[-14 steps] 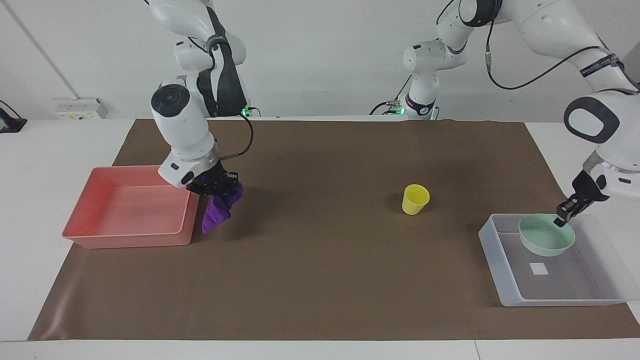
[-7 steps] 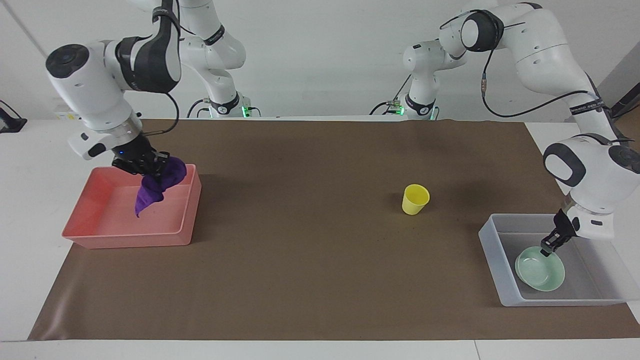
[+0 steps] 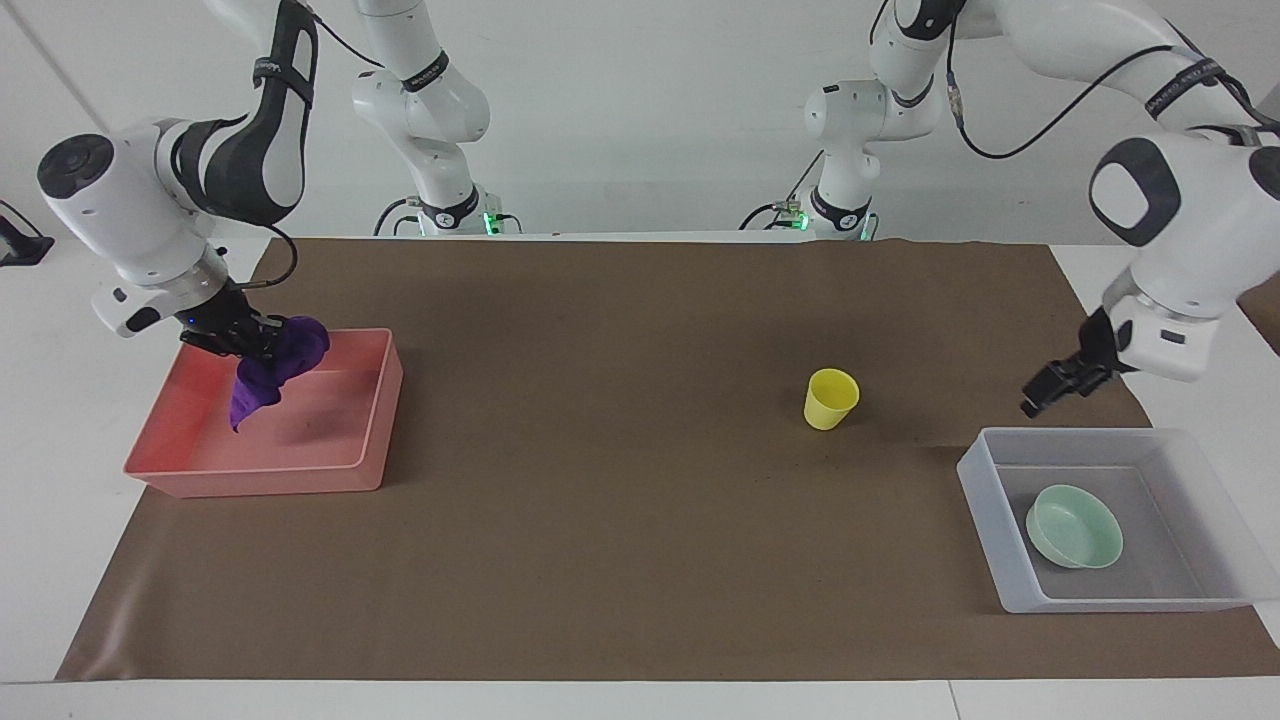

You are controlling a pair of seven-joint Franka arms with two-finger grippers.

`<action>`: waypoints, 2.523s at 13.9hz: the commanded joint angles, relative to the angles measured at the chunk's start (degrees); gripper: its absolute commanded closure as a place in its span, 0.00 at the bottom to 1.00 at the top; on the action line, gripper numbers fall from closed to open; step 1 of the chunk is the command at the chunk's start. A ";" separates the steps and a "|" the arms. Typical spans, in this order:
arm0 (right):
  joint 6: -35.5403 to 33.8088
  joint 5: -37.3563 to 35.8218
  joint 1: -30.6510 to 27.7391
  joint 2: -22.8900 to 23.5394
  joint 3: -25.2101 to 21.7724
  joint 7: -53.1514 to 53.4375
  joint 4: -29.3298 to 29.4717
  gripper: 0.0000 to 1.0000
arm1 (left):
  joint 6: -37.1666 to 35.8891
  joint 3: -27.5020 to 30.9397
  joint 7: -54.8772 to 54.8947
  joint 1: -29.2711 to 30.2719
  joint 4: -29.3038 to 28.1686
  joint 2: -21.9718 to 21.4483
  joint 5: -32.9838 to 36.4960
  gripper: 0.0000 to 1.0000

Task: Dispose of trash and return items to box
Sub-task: 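Place the bowl in the bin while the right gripper drops the cloth in the tray, then grasp the yellow cup with the left gripper, then place the yellow cup in the clear bin with the left gripper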

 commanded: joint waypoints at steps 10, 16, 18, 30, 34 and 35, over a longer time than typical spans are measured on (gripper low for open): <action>5.52 0.29 1.10 1.81 1.15 -0.25 -2.29 0.00 | 29.21 0.42 -11.18 -13.62 -38.98 -12.20 0.93 0.53; -11.25 -0.31 6.64 0.58 1.33 4.84 9.22 0.00 | 36.17 0.51 -11.89 -13.01 -40.31 -9.92 0.93 1.00; -18.09 -0.32 6.91 -0.65 1.33 7.30 12.64 0.00 | 35.74 0.51 -12.06 -13.00 -39.43 -9.65 0.93 1.00; -39.13 -0.15 7.97 -9.70 1.51 8.64 18.20 0.00 | 24.91 1.47 -7.76 11.31 -2.17 7.30 0.84 1.00; -39.93 0.64 8.14 -10.76 1.86 8.37 17.58 0.00 | 31.06 1.56 -7.93 13.36 -2.78 12.48 1.02 1.00; -39.67 0.64 8.05 -10.76 1.86 8.28 17.58 0.00 | 31.51 1.56 -8.11 12.93 -2.52 13.45 0.93 1.00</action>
